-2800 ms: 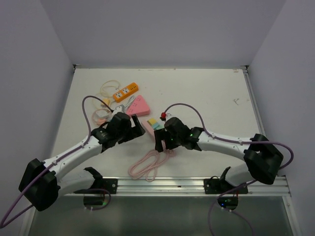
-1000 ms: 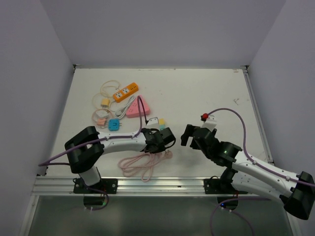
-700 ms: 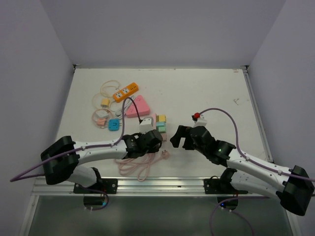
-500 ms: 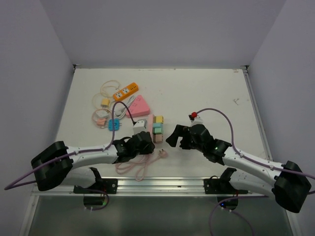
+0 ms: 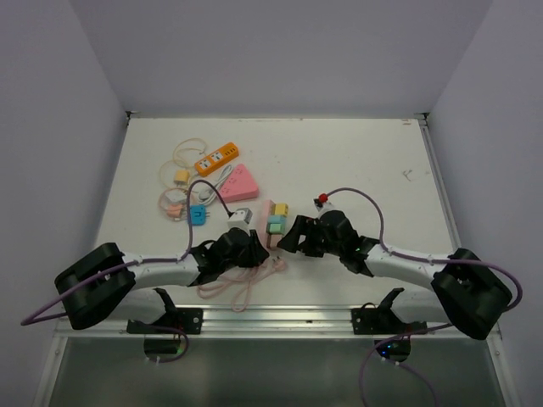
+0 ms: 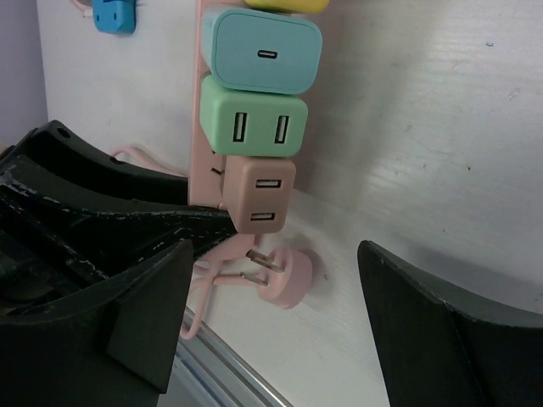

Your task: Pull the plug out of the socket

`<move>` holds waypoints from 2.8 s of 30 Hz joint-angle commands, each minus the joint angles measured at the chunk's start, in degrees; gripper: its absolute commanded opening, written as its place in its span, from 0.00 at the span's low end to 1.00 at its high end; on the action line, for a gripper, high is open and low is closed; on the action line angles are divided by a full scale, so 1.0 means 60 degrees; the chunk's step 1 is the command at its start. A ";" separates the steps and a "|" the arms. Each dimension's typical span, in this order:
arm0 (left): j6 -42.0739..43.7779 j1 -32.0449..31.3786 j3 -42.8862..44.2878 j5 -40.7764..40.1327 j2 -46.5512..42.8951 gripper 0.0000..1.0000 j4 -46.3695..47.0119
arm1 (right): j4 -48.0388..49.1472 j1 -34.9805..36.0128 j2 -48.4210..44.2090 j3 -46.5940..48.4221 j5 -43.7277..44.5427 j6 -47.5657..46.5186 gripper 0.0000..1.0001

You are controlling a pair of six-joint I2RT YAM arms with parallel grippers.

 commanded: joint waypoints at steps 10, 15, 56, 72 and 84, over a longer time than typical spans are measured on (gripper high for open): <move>0.0183 0.0284 -0.0323 0.0099 0.0203 0.00 0.2273 | 0.2184 -0.0011 0.1920 0.0671 -0.0692 -0.0457 0.66; 0.0343 0.0459 0.0087 0.0113 0.0685 0.00 0.2331 | 0.2287 -0.0011 0.2622 0.1344 -0.0780 -0.0720 0.63; -0.2908 0.1353 0.0864 -0.1425 0.2942 0.00 -0.1842 | 0.3269 -0.0538 0.1337 -0.0016 0.0581 -0.0179 0.00; -0.2983 0.1353 0.1010 -0.1704 0.3001 0.00 -0.2402 | 0.1644 -0.1592 -0.0452 -0.0119 0.0465 -0.0428 0.00; -0.0919 0.1339 0.0425 -0.0315 0.2460 0.00 0.0540 | 0.1172 -0.3656 0.1026 -0.0105 -0.1494 -0.0955 0.00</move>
